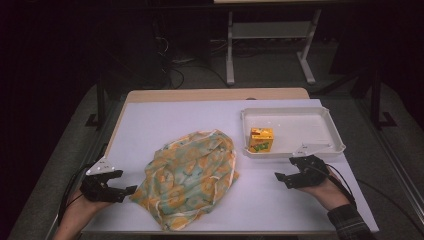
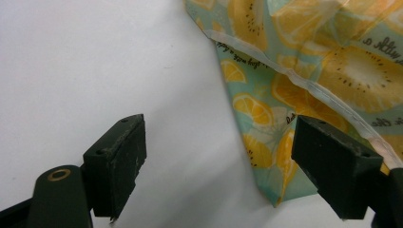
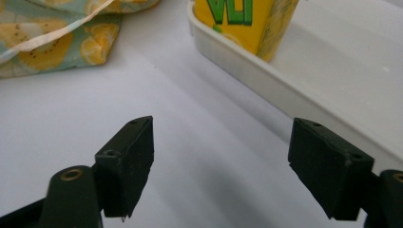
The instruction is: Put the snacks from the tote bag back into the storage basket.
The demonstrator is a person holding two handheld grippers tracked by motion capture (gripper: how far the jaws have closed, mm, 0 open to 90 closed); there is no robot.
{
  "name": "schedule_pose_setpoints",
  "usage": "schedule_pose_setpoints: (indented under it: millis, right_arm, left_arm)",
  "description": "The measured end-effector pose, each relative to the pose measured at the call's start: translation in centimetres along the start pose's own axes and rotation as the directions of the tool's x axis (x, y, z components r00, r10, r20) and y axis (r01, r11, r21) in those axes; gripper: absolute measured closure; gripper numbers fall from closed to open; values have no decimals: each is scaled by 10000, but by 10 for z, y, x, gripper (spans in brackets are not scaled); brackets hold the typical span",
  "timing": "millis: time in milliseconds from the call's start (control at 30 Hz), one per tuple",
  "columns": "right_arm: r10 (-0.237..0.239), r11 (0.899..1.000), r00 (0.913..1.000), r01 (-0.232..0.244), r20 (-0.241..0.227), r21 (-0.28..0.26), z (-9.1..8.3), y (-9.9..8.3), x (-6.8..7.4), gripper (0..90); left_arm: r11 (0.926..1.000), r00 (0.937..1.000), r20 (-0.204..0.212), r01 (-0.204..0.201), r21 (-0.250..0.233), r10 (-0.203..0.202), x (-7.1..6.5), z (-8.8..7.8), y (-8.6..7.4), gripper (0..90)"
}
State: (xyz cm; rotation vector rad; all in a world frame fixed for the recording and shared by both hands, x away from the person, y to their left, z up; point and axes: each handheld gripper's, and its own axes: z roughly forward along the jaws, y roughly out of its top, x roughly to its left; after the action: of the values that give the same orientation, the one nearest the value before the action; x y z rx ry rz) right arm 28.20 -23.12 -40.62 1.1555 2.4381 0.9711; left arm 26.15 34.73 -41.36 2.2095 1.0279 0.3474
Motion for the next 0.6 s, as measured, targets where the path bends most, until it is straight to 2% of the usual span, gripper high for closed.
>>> schedule_pose_setpoints:
  millis: [100,200,300,400,600]
  right_arm:
    - [13,10000,9999,-12,147,-86,-3,-8,4,172]
    - [-163,9998,9991,167,384,-102,-5,-16,7,151]
    - [-34,10000,9990,37,456,-61,-8,-26,8,141]
    - [-99,9999,9984,104,552,-82,-10,-32,7,137]
    - [140,9998,9977,-131,670,-149,-11,-37,5,133]
  left_arm:
    - [10000,10000,-16,13,-45,-13,0,1,0,186]
    - [10000,10000,-6,-23,30,23,-1,1,0,186]
    - [10000,10000,21,-73,62,73,-1,1,0,186]
    - [10000,10000,17,-37,60,37,-1,2,0,186]
    - [10000,10000,0,16,54,-16,-1,2,0,186]
